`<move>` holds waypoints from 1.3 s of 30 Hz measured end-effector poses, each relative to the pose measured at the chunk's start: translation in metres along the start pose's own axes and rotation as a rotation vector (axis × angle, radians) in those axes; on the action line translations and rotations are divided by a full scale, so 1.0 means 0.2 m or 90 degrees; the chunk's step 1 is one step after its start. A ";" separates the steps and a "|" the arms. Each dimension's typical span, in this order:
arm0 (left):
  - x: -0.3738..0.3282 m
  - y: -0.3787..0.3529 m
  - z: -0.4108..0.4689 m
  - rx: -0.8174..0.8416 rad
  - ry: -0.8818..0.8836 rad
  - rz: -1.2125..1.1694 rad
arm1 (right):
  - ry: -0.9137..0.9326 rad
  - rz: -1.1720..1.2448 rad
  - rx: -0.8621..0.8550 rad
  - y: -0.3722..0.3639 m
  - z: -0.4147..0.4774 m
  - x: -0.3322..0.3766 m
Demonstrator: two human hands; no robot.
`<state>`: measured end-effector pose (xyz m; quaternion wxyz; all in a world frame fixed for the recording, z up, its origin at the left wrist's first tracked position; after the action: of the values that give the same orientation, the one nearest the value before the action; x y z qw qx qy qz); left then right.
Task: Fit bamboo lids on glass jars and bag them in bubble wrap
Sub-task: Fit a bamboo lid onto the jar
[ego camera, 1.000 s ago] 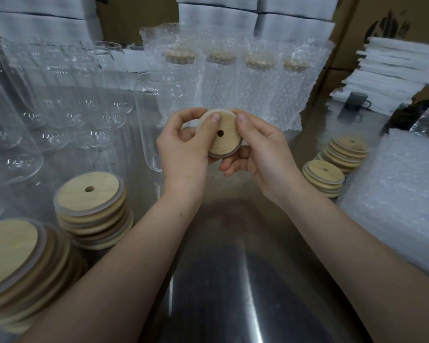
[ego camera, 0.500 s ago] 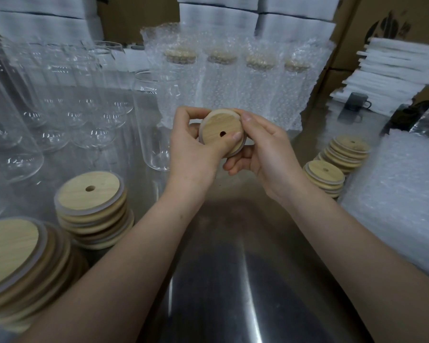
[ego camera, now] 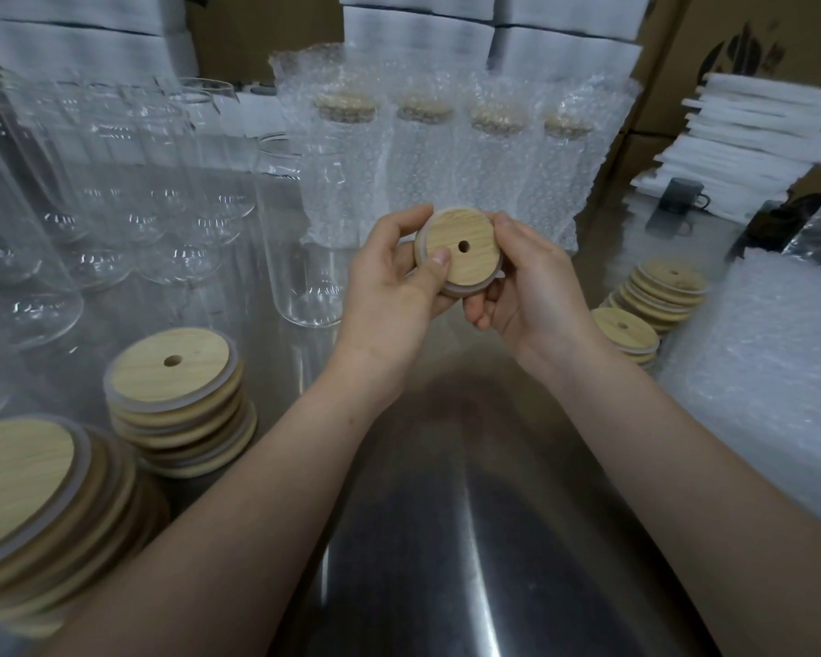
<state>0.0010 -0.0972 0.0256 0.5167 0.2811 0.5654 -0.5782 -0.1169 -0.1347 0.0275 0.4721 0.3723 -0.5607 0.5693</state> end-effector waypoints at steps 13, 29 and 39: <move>-0.02 0.04 0.00 -0.146 -0.096 0.055 | 0.063 -0.067 0.058 -0.04 -0.04 0.00; -0.06 0.14 0.02 -0.424 -0.427 0.325 | -0.137 -0.008 -0.126 0.02 0.03 -0.05; -0.05 0.16 0.04 -0.479 -0.381 0.387 | -0.146 -0.017 -0.116 0.04 0.04 -0.07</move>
<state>0.0348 -0.0971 0.0253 0.8621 0.0518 0.4550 -0.2169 -0.1217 -0.1447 0.0122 0.4443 0.3977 -0.6556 0.4633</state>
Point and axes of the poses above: each hand's wrist, its own z-axis towards the middle knuckle, its own y-axis out of the back of the hand, x = y × z, the point moved 2 cm from there along z, towards the middle knuckle, and after that the axes turned 11 degrees about -x, right-handed, at the moved point
